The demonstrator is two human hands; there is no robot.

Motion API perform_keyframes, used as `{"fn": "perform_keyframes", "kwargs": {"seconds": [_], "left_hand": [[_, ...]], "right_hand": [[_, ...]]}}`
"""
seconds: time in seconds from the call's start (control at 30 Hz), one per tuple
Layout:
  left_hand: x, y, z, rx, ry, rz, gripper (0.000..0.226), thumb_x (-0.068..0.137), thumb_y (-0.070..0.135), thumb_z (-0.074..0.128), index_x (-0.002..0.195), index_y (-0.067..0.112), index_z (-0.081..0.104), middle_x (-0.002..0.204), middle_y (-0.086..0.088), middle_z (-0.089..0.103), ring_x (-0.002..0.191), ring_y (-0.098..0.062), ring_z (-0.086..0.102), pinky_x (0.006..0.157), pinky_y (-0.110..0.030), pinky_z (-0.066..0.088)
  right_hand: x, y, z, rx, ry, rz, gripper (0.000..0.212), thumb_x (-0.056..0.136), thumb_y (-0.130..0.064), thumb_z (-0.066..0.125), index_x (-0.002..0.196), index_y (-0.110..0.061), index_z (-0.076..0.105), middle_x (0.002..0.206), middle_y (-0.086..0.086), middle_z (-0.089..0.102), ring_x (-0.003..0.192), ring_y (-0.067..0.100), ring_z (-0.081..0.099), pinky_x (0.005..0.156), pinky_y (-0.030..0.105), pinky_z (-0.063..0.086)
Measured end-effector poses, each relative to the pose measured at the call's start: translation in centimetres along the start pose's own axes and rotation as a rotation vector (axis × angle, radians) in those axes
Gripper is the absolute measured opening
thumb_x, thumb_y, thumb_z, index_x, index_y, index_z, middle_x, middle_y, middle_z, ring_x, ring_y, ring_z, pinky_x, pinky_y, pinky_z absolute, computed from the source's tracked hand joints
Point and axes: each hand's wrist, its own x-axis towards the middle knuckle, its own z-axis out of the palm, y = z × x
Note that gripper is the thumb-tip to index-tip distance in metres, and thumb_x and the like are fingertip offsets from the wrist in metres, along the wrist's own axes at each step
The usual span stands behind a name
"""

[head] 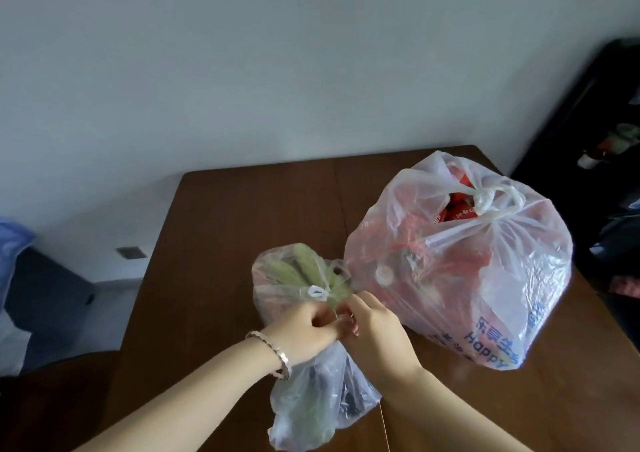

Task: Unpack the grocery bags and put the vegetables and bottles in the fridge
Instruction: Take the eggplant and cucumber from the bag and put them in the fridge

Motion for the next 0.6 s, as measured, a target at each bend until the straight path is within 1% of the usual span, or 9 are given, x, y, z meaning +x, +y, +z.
{"fn": "perform_keyframes", "kwargs": {"seconds": [0.07, 0.17, 0.23, 0.3, 0.37, 0.43, 0.5, 0.57, 0.6], "left_hand": [[0.2, -0.1, 0.3, 0.094, 0.057, 0.073, 0.037, 0.091, 0.043, 0.053, 0.064, 0.017, 0.049, 0.056, 0.005, 0.045, 0.045, -0.006, 0.038, 0.046, -0.018, 0.031], [0.0, -0.7, 0.7, 0.104, 0.197, 0.245, 0.036, 0.091, 0.031, 0.055, 0.065, 0.005, 0.057, 0.083, -0.002, 0.057, 0.062, -0.017, 0.056, 0.063, -0.030, 0.049], [-0.6, -1.4, 0.6, 0.040, 0.213, 0.387, 0.037, 0.088, 0.023, 0.061, 0.053, 0.015, 0.049, 0.088, -0.003, 0.055, 0.063, -0.010, 0.056, 0.064, -0.023, 0.049], [-1.5, -1.9, 0.5, -0.020, 0.275, 0.467, 0.039, 0.083, 0.015, 0.063, 0.050, 0.019, 0.042, 0.080, -0.004, 0.055, 0.058, -0.002, 0.051, 0.061, -0.008, 0.040], [-2.0, -2.3, 0.1, -0.253, 0.352, 0.381, 0.029, 0.081, 0.017, 0.061, 0.053, 0.012, 0.054, 0.067, 0.002, 0.058, 0.057, 0.000, 0.052, 0.061, -0.008, 0.040], [-1.9, -2.8, -0.4, -0.582, 0.375, 0.143, 0.041, 0.090, 0.016, 0.059, 0.049, 0.018, 0.064, 0.054, 0.004, 0.061, 0.059, -0.009, 0.056, 0.061, -0.021, 0.046], [-1.6, -2.7, -0.5, -0.798, 0.257, -0.015, 0.065, 0.099, 0.017, 0.043, 0.035, 0.018, 0.057, 0.047, -0.001, 0.059, 0.053, -0.017, 0.059, 0.055, -0.027, 0.049], [-1.4, -2.1, -0.4, -0.982, 0.156, -0.095, 0.062, 0.101, 0.018, 0.033, 0.042, 0.012, 0.054, 0.048, -0.006, 0.061, 0.047, -0.018, 0.062, 0.045, -0.023, 0.050], [-1.4, -1.9, -0.3, -1.028, 0.152, -0.097, 0.050, 0.101, 0.016, 0.031, 0.058, 0.008, 0.056, 0.055, -0.007, 0.065, 0.051, -0.017, 0.064, 0.047, -0.024, 0.051]], "right_hand": [[0.7, -0.2, 0.4, 0.043, 0.012, 0.097, 0.030, 0.081, 0.002, 0.054, 0.107, -0.010, 0.061, 0.107, 0.003, 0.051, 0.089, 0.023, 0.057, 0.073, 0.024, 0.043], [1.3, 0.0, 0.1, 0.335, 0.080, 0.274, 0.036, 0.076, 0.011, 0.050, 0.095, -0.018, 0.060, 0.103, -0.001, 0.050, 0.095, 0.017, 0.056, 0.082, 0.021, 0.047], [1.3, 0.4, -0.8, 0.486, 0.108, 0.419, 0.037, 0.077, 0.015, 0.046, 0.085, -0.019, 0.060, 0.093, 0.001, 0.059, 0.082, 0.012, 0.058, 0.069, 0.017, 0.049], [1.3, 1.4, -2.0, 0.879, 0.161, 0.619, 0.032, 0.083, 0.014, 0.043, 0.073, -0.012, 0.060, 0.071, 0.008, 0.063, 0.059, 0.014, 0.057, 0.050, 0.018, 0.047], [1.0, 2.2, -3.1, 1.401, 0.226, 0.847, 0.026, 0.091, 0.009, 0.042, 0.074, -0.003, 0.057, 0.058, 0.011, 0.056, 0.051, 0.018, 0.053, 0.041, 0.024, 0.049], [0.5, 2.6, -3.4, 1.610, 0.173, 0.876, 0.019, 0.093, 0.005, 0.042, 0.082, -0.001, 0.056, 0.066, 0.013, 0.057, 0.063, 0.022, 0.055, 0.054, 0.028, 0.054], [-0.1, 2.3, -3.0, 1.576, -0.013, 0.693, 0.008, 0.082, -0.002, 0.054, 0.088, -0.002, 0.059, 0.085, 0.014, 0.065, 0.082, 0.025, 0.060, 0.077, 0.033, 0.052], [-1.0, 1.8, -1.9, 1.068, -0.259, 0.459, 0.040, 0.065, -0.007, 0.060, 0.105, -0.009, 0.060, 0.108, 0.005, 0.063, 0.098, 0.015, 0.060, 0.084, 0.022, 0.048], [-1.5, 1.5, -1.0, 0.688, -0.379, 0.345, 0.041, 0.068, -0.011, 0.063, 0.108, -0.017, 0.057, 0.110, -0.004, 0.059, 0.099, 0.009, 0.056, 0.081, 0.013, 0.043]]}}
